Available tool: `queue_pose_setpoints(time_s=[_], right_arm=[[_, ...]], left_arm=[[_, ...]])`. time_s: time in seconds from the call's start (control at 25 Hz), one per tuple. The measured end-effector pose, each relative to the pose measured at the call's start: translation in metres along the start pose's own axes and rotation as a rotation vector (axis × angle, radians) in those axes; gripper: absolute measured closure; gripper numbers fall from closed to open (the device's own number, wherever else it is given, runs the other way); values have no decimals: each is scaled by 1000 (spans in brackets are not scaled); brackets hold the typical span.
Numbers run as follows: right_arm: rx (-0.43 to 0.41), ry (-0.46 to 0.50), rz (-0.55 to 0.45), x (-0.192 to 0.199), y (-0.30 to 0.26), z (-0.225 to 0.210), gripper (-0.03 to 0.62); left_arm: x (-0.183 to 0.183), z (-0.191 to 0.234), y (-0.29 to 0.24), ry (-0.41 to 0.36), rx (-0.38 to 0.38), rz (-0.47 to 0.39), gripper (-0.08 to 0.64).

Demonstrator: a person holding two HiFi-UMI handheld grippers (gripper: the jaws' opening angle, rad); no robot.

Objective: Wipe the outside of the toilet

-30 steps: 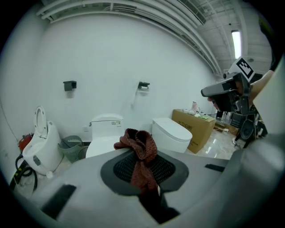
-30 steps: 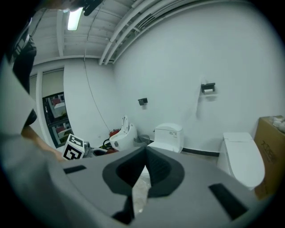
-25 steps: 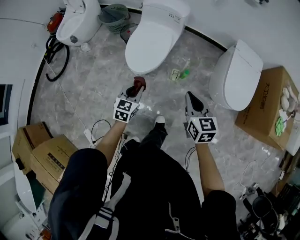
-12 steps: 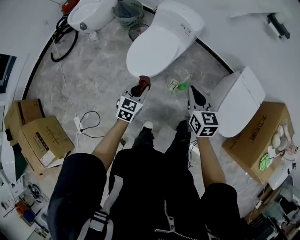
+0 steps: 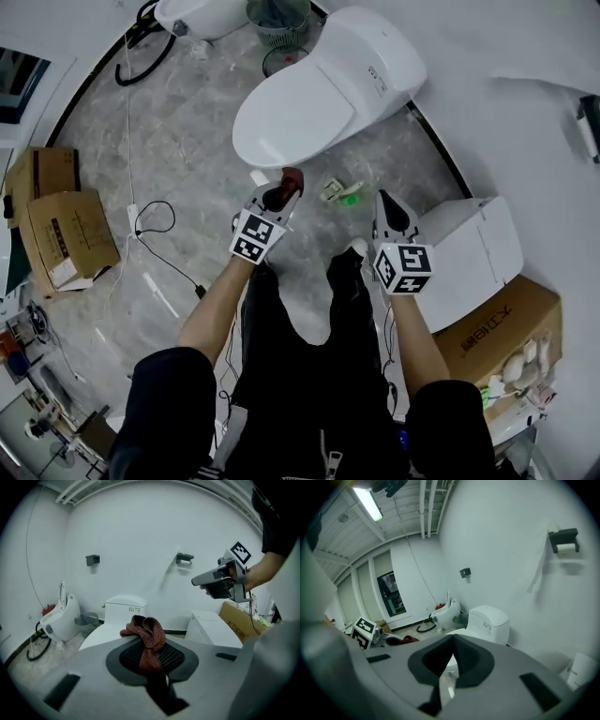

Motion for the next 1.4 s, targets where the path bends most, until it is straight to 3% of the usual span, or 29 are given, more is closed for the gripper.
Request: queue_pose_setpoints(time_s=[0.2,0.44,0.84,1.08,1.4], right_arm=[[-26,-26,46,29,-28,-56,591],[-9,-79,72,82,-63,-106,591],[18,-178,78,169,-115,-148,591],[35,-208,95,204,-129,-175,591],[46,-217,159,243,-127,-191,591]], left_arm=[[10,-18,-69,101,-4,7,503],[45,-24,-178,85,22,13,503],[104,-6,-333,104,31,16,503],[118,17,-406,283,9,-20,503],[136,35,-450,405,-72,-42,504]])
Point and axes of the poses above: the fingertips, and each gripper's own axes: y backward along the fingers, z to its left, x out of its underside, the point moved 7 cm from there along y, backward along the fingers, and after that the axes turned 5 degrees about z, right-handed, at the moved point
